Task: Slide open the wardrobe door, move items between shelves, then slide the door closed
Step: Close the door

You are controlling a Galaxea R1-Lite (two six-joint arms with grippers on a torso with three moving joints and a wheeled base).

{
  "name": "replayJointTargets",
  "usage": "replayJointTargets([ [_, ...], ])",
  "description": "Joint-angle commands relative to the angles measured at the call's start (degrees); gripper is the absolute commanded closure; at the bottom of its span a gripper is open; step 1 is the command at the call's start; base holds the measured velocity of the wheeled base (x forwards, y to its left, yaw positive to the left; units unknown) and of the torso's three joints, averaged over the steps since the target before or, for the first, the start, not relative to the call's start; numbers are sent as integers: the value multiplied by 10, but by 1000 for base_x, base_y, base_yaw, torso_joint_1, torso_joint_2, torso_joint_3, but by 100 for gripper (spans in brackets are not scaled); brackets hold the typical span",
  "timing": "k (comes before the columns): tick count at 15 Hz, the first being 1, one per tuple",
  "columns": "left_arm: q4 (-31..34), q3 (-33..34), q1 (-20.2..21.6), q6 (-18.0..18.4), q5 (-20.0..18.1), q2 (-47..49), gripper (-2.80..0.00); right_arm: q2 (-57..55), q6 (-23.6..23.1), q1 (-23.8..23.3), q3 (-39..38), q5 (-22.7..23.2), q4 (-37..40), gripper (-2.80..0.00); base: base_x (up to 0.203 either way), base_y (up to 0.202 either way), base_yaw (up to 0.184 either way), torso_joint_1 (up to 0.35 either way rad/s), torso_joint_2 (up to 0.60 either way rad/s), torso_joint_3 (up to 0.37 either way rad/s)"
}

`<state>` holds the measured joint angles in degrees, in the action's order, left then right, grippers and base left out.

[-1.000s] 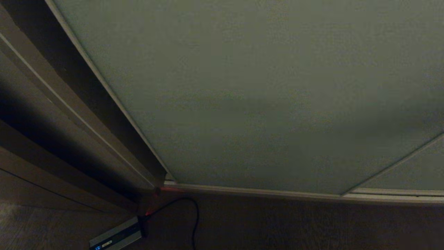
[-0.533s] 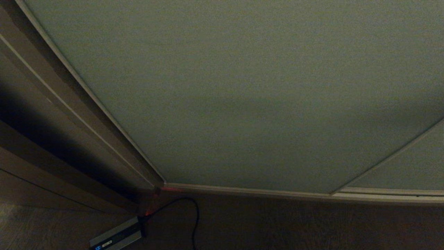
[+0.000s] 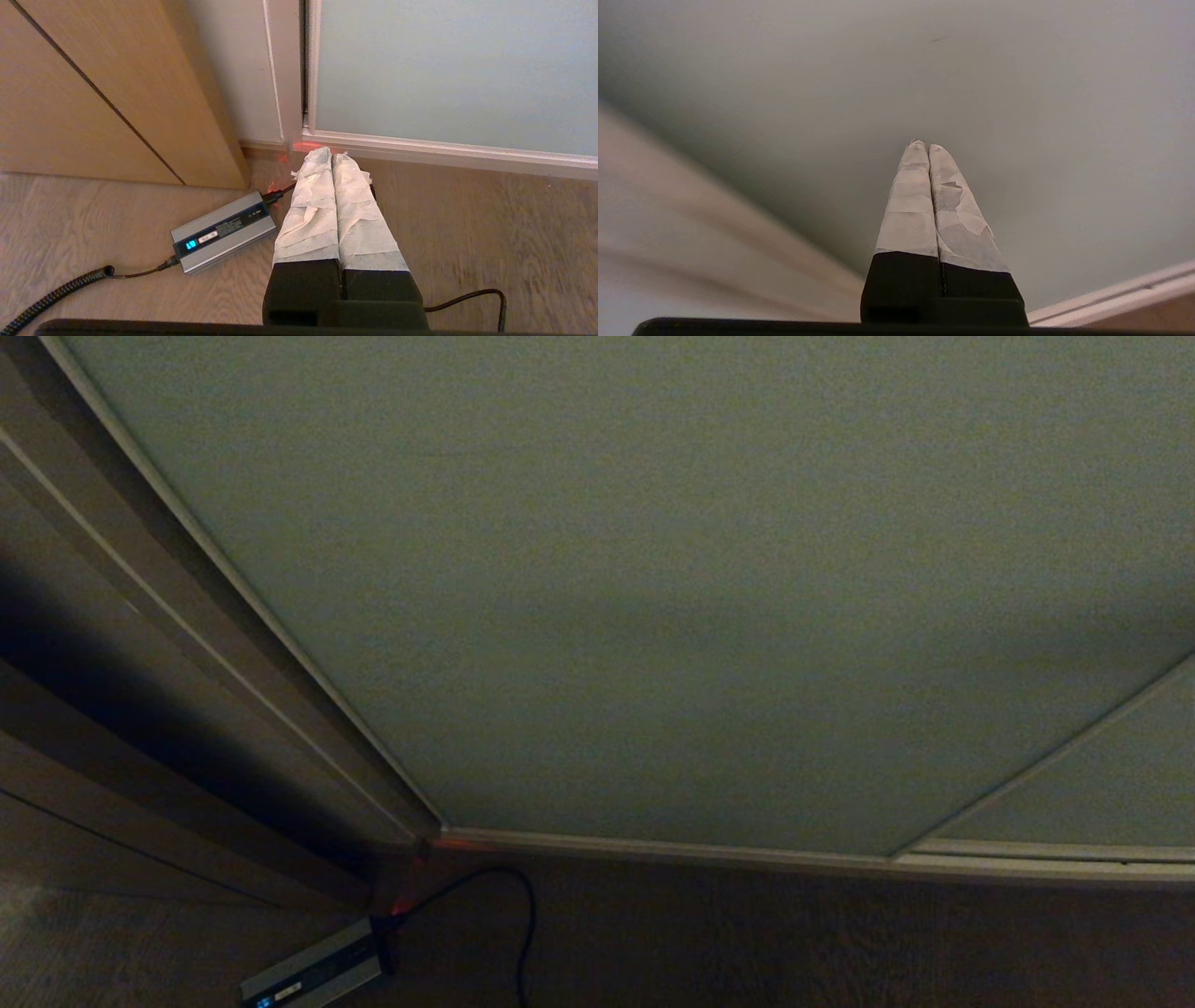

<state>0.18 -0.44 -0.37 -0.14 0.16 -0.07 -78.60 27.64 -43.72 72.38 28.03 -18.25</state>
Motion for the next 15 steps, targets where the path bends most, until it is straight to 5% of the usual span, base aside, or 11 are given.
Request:
replayJointTargets([
  [1,0,0,0,0,0,1,0,8,1,13,-2,1,-1,0,0,0,0,0,0,0],
  [9,0,0,0,0,0,1,0,18,-16,19,-22,-2,-3,0,0,0,0,0,0,0],
  [15,0,0,0,-1,0,1,0,109,-144,5,-117,-7,0,0,0,0,0,0,0,0],
])
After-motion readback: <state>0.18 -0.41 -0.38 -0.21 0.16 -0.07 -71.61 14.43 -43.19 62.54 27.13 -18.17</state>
